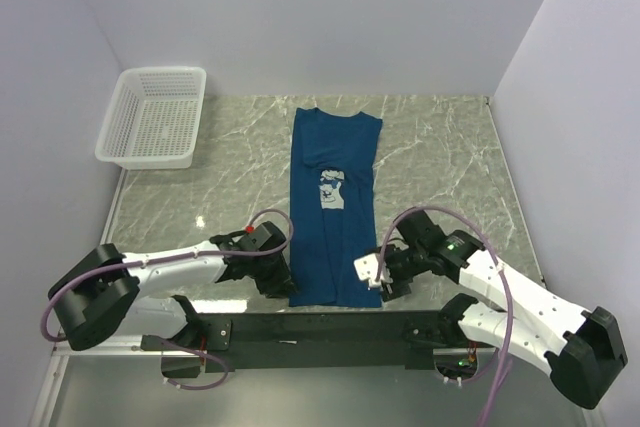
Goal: Fold and stack the t-shirts
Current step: Fold the tshirt
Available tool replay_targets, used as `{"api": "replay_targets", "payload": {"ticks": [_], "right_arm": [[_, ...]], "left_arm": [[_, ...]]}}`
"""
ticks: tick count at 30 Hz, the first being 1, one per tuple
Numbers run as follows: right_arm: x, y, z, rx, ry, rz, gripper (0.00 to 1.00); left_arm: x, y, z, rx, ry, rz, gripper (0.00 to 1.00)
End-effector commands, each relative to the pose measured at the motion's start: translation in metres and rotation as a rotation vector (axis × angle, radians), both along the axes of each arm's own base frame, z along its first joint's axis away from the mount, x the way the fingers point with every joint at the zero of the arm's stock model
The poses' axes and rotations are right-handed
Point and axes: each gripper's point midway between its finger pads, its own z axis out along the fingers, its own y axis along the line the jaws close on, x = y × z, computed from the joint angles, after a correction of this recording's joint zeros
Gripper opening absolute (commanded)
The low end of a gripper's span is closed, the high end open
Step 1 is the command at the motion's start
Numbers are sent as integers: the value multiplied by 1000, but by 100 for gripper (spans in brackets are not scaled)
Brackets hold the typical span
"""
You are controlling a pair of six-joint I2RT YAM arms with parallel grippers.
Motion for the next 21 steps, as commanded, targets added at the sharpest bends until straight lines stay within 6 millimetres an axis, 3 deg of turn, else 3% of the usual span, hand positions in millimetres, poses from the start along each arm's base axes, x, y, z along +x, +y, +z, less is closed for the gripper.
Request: {"api": "replay_targets", "payload": {"ticks": [1,3,6,15,21], "right_arm": [[-18,-16,-19,-91,-34,148,72],[-31,-13,-32,-141,-34,215,71],[-28,-6,-47,-180,-78,220,70],[-29,3,-64,-215,-96,241,60],[-27,1,-75,-260,-100,245,42]], "left_arm": [[10,-10,1,-30,-53,-16,30],[7,-12,0,-43,-47,-40,16],[3,-15,2,-66,-41,-62,5],[-3,-14,11,-118,-46,-71,1],[-7,-15,11,-135,-39,-84,1]]}}
